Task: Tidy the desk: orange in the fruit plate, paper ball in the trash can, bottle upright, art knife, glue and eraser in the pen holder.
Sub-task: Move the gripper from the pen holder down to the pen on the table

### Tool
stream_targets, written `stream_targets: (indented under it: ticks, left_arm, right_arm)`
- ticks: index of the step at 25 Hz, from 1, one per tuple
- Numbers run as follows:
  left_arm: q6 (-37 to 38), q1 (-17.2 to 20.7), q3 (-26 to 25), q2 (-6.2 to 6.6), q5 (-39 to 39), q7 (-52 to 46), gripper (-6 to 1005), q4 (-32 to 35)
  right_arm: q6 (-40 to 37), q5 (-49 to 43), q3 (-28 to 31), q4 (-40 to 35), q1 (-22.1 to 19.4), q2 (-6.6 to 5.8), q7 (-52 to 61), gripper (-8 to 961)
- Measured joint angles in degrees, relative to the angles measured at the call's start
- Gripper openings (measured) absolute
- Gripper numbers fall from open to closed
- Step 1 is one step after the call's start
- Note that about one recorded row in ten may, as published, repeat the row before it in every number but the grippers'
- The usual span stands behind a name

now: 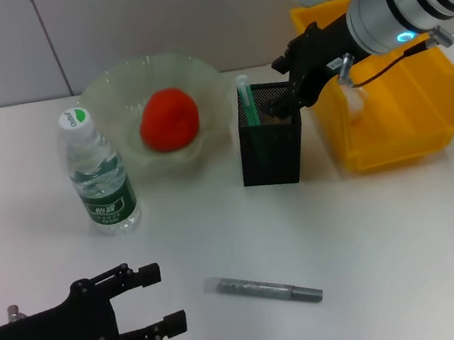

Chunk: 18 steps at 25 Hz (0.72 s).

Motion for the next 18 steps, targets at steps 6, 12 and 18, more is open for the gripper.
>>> stream_targets:
  ticks: [6,12,18]
  left_arm:
    - [0.0,0.0,0.0,0.07,0.0,0.0,830,0.0]
    - [0.0,0.0,0.0,0.51,0.1,0.0,830,0.0]
    - [0.0,0.0,0.4,1.07,0.6,0.0,830,0.0]
  right_arm:
    - [1.1,0.6,0.1,-0.5,-0.4,0.07,0.0,695]
    - [2.2,5.3,0.6,-2.3,-1.2,0.05,0.1,707]
    - [0.0,11.9,2.9,-4.8,-2.1,-0.21,0.1,707]
